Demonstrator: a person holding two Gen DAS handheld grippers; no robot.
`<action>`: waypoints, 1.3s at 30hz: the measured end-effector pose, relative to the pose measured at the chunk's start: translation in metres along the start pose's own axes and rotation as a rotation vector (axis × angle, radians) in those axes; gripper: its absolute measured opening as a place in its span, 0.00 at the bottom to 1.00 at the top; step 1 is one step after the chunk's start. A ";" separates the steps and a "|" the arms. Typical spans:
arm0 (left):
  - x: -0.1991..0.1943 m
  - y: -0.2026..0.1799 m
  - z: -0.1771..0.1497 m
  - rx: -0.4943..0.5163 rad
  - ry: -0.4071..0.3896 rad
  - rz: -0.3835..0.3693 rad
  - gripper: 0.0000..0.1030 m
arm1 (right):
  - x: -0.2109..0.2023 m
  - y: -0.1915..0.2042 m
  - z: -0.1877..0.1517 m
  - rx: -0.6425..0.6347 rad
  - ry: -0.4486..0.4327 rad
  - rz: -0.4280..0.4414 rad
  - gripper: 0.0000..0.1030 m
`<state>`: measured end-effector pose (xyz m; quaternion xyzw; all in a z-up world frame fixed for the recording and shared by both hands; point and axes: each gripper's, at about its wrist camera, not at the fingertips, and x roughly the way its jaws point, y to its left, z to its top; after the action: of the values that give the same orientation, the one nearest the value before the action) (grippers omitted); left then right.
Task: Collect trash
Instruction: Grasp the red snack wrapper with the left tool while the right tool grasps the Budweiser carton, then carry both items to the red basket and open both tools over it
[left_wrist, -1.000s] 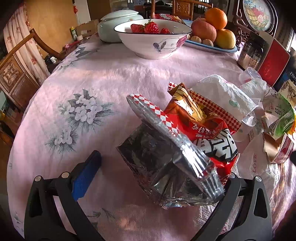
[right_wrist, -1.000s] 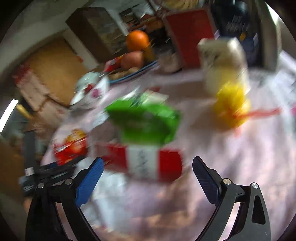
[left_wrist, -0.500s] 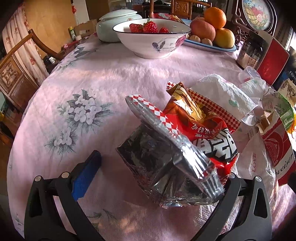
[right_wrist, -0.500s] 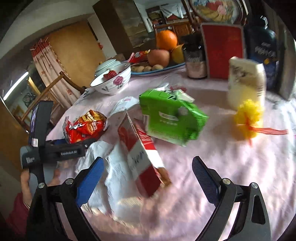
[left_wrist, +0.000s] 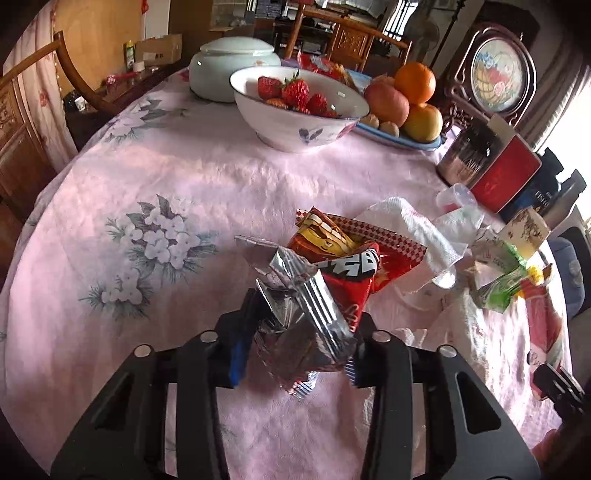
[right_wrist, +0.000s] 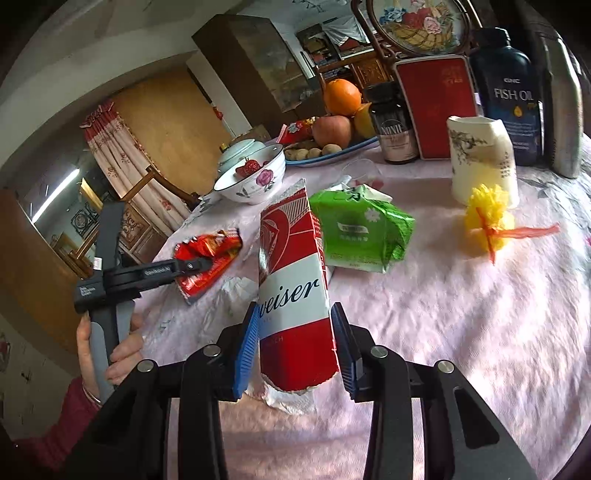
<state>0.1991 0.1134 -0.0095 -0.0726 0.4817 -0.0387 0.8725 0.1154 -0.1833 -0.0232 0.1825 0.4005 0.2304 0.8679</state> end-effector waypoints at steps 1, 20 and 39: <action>-0.005 -0.001 0.000 0.002 -0.015 -0.010 0.37 | -0.003 -0.001 -0.002 0.003 -0.003 -0.003 0.38; -0.122 -0.164 -0.128 0.439 -0.180 -0.292 0.36 | -0.193 -0.004 -0.118 0.044 -0.210 -0.254 0.37; -0.146 -0.428 -0.405 1.075 0.168 -0.695 0.42 | -0.414 -0.115 -0.333 0.411 -0.233 -0.766 0.37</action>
<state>-0.2201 -0.3250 -0.0301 0.2259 0.4103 -0.5603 0.6831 -0.3521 -0.4606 -0.0321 0.2143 0.3763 -0.2137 0.8756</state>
